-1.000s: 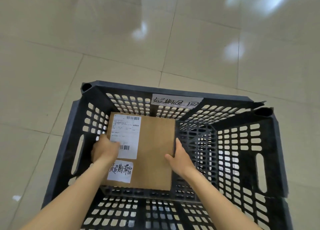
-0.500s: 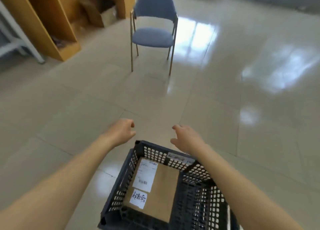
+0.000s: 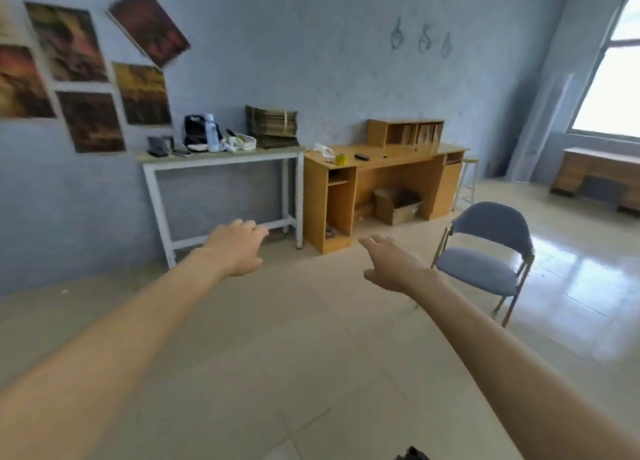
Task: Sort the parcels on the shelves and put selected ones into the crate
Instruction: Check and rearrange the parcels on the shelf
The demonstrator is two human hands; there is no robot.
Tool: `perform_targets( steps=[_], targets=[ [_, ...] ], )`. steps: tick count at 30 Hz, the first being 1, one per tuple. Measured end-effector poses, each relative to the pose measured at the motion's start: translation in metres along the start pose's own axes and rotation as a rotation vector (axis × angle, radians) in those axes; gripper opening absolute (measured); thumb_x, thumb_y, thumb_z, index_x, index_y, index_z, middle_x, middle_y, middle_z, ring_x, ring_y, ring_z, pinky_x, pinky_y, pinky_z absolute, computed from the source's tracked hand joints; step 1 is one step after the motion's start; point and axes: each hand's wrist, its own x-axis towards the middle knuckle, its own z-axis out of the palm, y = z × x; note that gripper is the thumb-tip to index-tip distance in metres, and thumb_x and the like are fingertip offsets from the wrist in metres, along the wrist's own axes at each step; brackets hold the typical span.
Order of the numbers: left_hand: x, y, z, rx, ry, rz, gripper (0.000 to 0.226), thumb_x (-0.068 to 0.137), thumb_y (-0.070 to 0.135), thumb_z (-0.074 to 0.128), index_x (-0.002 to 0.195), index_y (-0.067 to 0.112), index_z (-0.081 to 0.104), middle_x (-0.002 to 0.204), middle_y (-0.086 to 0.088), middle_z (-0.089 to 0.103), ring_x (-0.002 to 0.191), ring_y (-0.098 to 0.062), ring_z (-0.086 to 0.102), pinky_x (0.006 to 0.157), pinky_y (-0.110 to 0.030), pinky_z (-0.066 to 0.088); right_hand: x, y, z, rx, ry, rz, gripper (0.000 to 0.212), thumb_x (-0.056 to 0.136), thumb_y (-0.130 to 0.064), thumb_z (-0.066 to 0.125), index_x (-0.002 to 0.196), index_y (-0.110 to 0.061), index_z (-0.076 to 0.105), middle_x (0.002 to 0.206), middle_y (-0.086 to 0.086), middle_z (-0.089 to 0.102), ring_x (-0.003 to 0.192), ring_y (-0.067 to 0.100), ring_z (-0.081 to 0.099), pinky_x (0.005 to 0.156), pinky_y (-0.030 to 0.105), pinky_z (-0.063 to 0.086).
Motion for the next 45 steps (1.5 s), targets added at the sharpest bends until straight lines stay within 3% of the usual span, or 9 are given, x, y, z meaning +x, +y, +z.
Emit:
perform_targets(
  steps=[4, 8, 18, 26, 29, 34, 38, 42, 45],
  targets=[
    [-0.096, -0.116, -0.022, 0.014, -0.008, -0.221, 0.053, 0.093, 0.034, 0.050, 0.142, 0.019, 0.036, 0.140, -0.005, 0.044, 0.128, -0.024, 0.041, 0.093, -0.037, 0.044, 0.020, -0.132, -0.032, -0.012, 0.035, -0.221, 0.064, 0.091, -0.026, 0.062, 0.148, -0.018, 0.034, 0.148, 0.004, 0.041, 0.134, 0.025, 0.042, 0.103, 0.042, 0.045],
    [-0.229, -0.225, -0.036, 0.076, -0.028, -0.453, 0.059, 0.091, 0.038, 0.053, 0.143, 0.018, 0.034, 0.143, -0.004, 0.042, 0.132, -0.024, 0.038, 0.100, -0.039, 0.042, 0.015, -0.288, -0.046, -0.016, 0.030, -0.453, 0.061, 0.092, -0.025, 0.060, 0.147, -0.017, 0.033, 0.151, 0.004, 0.038, 0.135, 0.026, 0.039, 0.104, 0.044, 0.043],
    [-0.612, -0.414, -0.075, 0.135, -0.059, -1.003, 0.055, 0.091, 0.033, 0.054, 0.141, 0.013, 0.039, 0.140, -0.007, 0.045, 0.128, -0.025, 0.043, 0.095, -0.040, 0.047, -0.112, -0.706, -0.055, 0.081, 0.049, -1.050, 0.064, 0.094, -0.027, 0.056, 0.150, -0.014, 0.028, 0.153, 0.007, 0.033, 0.138, 0.029, 0.035, 0.105, 0.044, 0.041],
    [-0.871, -0.434, -0.112, 0.270, -0.061, -1.432, 0.042, 0.091, 0.026, 0.054, 0.130, 0.011, 0.046, 0.129, -0.009, 0.050, 0.119, -0.027, 0.046, 0.087, -0.032, 0.041, -0.275, -0.953, -0.067, 0.128, 0.097, -1.532, 0.064, 0.095, -0.030, 0.055, 0.150, -0.013, 0.027, 0.151, 0.011, 0.037, 0.136, 0.032, 0.037, 0.104, 0.043, 0.041],
    [-0.944, -0.431, -0.119, 0.343, -0.087, -1.575, 0.049, 0.090, 0.024, 0.055, 0.136, 0.012, 0.042, 0.137, -0.010, 0.047, 0.122, -0.028, 0.045, 0.090, -0.035, 0.041, -0.337, -1.023, -0.067, 0.138, 0.110, -1.689, 0.064, 0.096, -0.029, 0.055, 0.150, -0.013, 0.026, 0.151, 0.010, 0.035, 0.137, 0.031, 0.034, 0.105, 0.041, 0.037],
    [-1.023, -0.435, -0.125, 0.332, -0.111, -1.781, 0.044, 0.091, 0.033, 0.053, 0.130, 0.013, 0.045, 0.128, -0.010, 0.050, 0.121, -0.029, 0.045, 0.094, -0.044, 0.045, -0.409, -1.107, -0.059, 0.226, 0.126, -1.876, 0.065, 0.091, -0.031, 0.059, 0.148, -0.014, 0.032, 0.149, 0.008, 0.038, 0.136, 0.029, 0.035, 0.106, 0.042, 0.040],
    [-1.074, -0.442, -0.124, 0.274, -0.152, -1.978, 0.054, 0.091, 0.030, 0.054, 0.139, 0.011, 0.039, 0.139, -0.010, 0.043, 0.129, -0.029, 0.037, 0.097, -0.044, 0.043, -0.457, -1.170, -0.059, 0.323, 0.078, -2.048, 0.062, 0.091, -0.025, 0.055, 0.148, -0.015, 0.032, 0.149, 0.009, 0.037, 0.133, 0.029, 0.036, 0.101, 0.041, 0.042],
    [-1.112, -0.446, -0.114, 0.098, -0.032, -2.131, 0.069, 0.087, 0.046, 0.060, 0.145, 0.018, 0.035, 0.142, -0.008, 0.041, 0.132, -0.029, 0.035, 0.100, -0.045, 0.042, -0.505, -1.219, -0.058, 0.351, 0.053, -2.207, 0.057, 0.092, -0.019, 0.053, 0.146, -0.011, 0.035, 0.144, 0.011, 0.042, 0.131, 0.030, 0.038, 0.099, 0.037, 0.038],
    [-1.132, -0.439, -0.091, -0.043, -0.090, -2.203, 0.077, 0.082, 0.058, 0.061, 0.146, 0.023, 0.035, 0.147, -0.006, 0.038, 0.134, -0.029, 0.035, 0.105, -0.048, 0.039, -0.545, -1.239, -0.048, 0.320, -0.030, -2.322, 0.060, 0.092, -0.020, 0.053, 0.148, -0.010, 0.033, 0.145, 0.012, 0.041, 0.131, 0.031, 0.036, 0.102, 0.039, 0.037]
  ],
)
